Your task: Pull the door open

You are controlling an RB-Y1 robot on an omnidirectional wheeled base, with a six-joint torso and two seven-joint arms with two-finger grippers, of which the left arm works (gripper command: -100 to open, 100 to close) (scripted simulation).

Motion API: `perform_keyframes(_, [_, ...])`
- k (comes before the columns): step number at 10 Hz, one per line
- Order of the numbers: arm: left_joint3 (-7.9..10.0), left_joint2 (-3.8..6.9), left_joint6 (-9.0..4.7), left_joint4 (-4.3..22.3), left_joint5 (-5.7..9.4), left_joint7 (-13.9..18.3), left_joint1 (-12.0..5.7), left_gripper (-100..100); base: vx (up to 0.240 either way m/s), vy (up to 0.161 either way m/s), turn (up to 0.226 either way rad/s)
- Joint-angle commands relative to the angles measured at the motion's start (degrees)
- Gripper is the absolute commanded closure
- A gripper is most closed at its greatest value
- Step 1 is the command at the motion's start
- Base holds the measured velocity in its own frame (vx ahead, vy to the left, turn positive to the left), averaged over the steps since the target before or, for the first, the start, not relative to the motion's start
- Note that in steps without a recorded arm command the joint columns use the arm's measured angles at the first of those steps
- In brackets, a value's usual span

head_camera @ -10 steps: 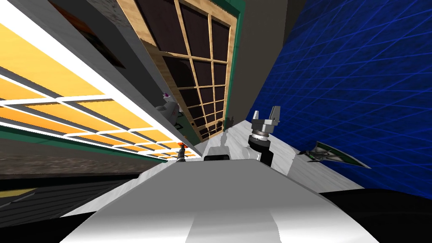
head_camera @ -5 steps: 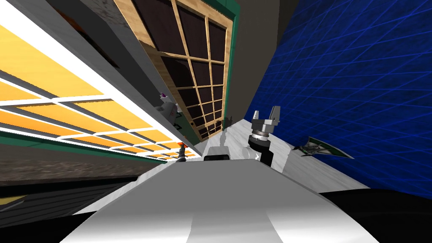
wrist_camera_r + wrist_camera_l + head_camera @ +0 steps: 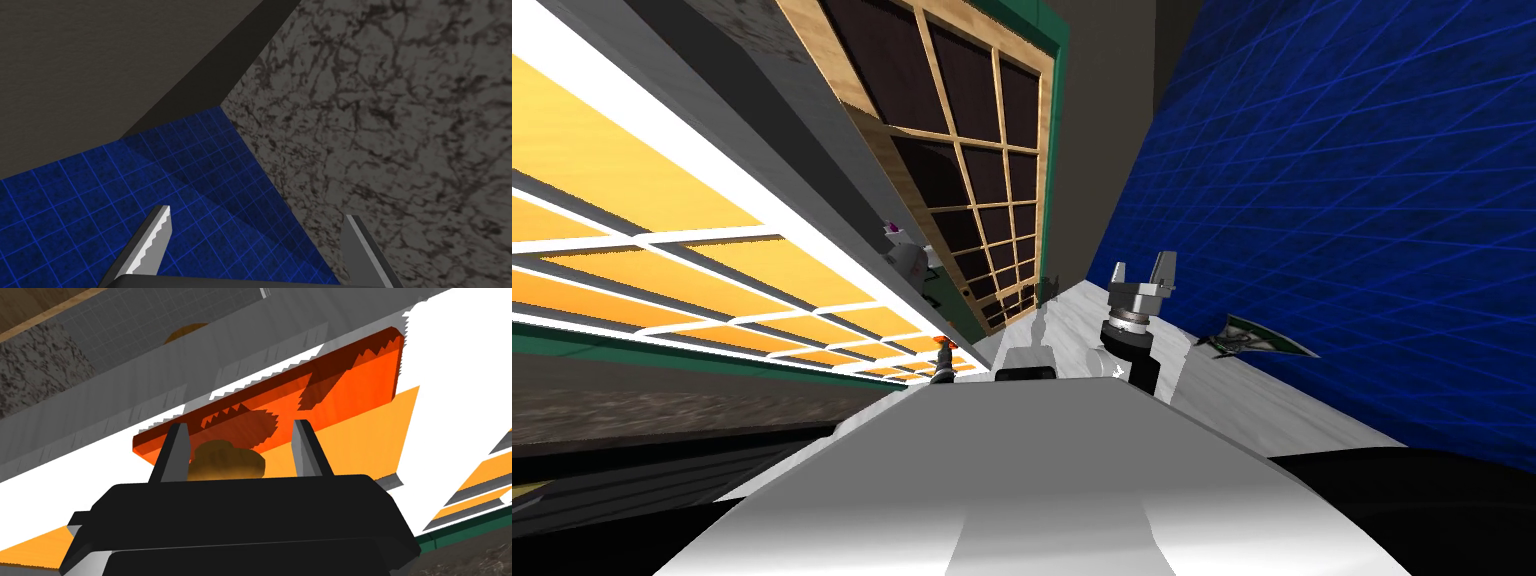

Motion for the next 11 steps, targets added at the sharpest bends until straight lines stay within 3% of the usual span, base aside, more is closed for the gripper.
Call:
perform_keyframes(1, [0.63, 0.98, 0.37, -0.08, 0.83, 2.01, 0.87, 100, -0.053, 0.026, -0.046])
perform_keyframes(4, [0.11, 1.17, 0.33, -0.09, 1.41, 4.05, 0.73, 100, -0.028, 0.007, -0.033])
perform_keyframes(11, [-2.88, 2.26, 0.12, -0.15, 4.77, 14.81, -0.08, 100, -0.057, 0.031, -0.073])
